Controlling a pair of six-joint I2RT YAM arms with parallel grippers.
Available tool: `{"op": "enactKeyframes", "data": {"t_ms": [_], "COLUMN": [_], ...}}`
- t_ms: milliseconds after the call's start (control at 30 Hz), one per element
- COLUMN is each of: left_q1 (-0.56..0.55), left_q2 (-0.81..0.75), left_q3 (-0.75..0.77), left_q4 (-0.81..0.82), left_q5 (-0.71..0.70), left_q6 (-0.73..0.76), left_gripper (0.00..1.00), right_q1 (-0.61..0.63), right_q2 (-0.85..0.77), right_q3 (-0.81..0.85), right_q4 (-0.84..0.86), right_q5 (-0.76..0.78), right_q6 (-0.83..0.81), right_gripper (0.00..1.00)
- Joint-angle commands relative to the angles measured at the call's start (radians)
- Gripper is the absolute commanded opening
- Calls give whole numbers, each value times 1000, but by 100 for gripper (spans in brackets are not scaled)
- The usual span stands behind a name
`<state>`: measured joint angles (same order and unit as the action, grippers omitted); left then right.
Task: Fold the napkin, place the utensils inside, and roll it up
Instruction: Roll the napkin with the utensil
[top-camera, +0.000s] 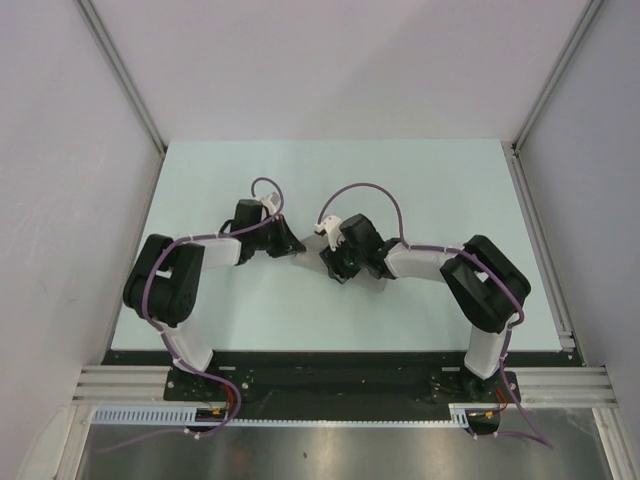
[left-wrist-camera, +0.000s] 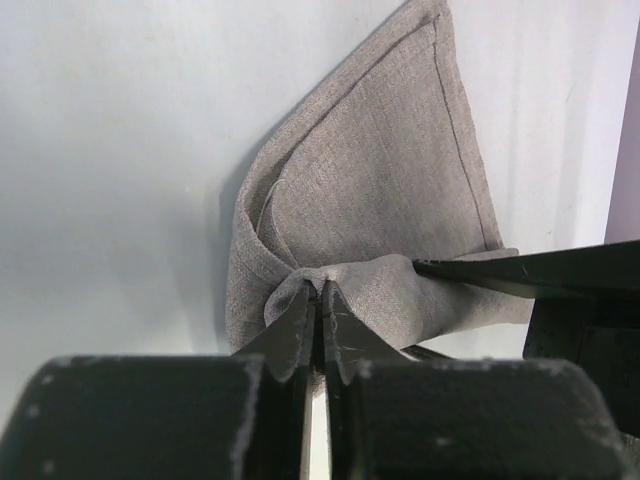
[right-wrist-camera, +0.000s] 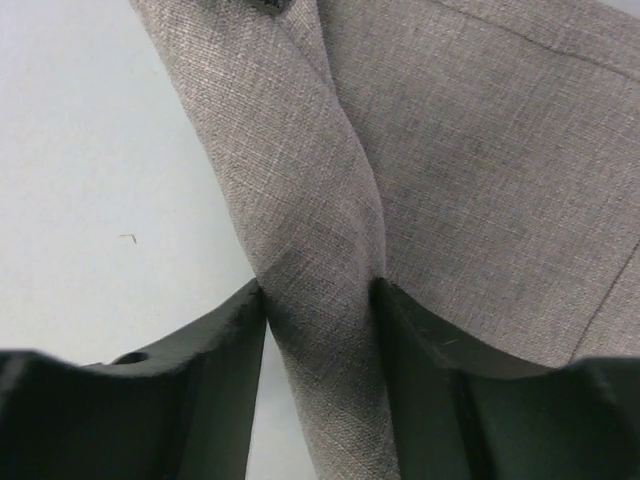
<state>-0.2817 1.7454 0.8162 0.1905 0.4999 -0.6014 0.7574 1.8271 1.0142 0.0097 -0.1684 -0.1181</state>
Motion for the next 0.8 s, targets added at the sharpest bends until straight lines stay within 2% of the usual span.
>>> {"op": "enactKeyframes", "data": {"t_ms": [0, 67, 100, 200, 300, 433, 567, 767], "left_q1": [9, 13, 16, 32, 47, 50, 50, 44], "left_q2": [9, 3, -4, -50, -115, -190, -250, -247], "left_q3": [54, 60, 60, 52, 32, -31, -98, -150], "left_q4": [-3, -19, -25, -39, -49, -37, 21, 50], "left_q5": [-15, -33, -37, -72, -119, -147, -104, -61], "left_q6": [29, 38, 46, 63, 92, 121, 121, 123], "left_gripper": [20, 32, 41, 57, 63, 63, 64, 62], "right_q1": [0, -4, -4, -16, -33, -56, -85, -142], "right_q2": [44, 52, 55, 75, 107, 133, 158, 244], "right_q3": [-17, -11, -3, 18, 63, 101, 141, 201], "right_q4": [-50, -69, -80, -131, -197, -244, -272, -315], "right_q5": [-29, -46, -74, -167, -282, -448, -597, -770], "right_q6": [12, 18, 18, 18, 17, 28, 54, 75], "right_gripper": [43, 36, 31, 27, 26, 25, 25, 25]}}
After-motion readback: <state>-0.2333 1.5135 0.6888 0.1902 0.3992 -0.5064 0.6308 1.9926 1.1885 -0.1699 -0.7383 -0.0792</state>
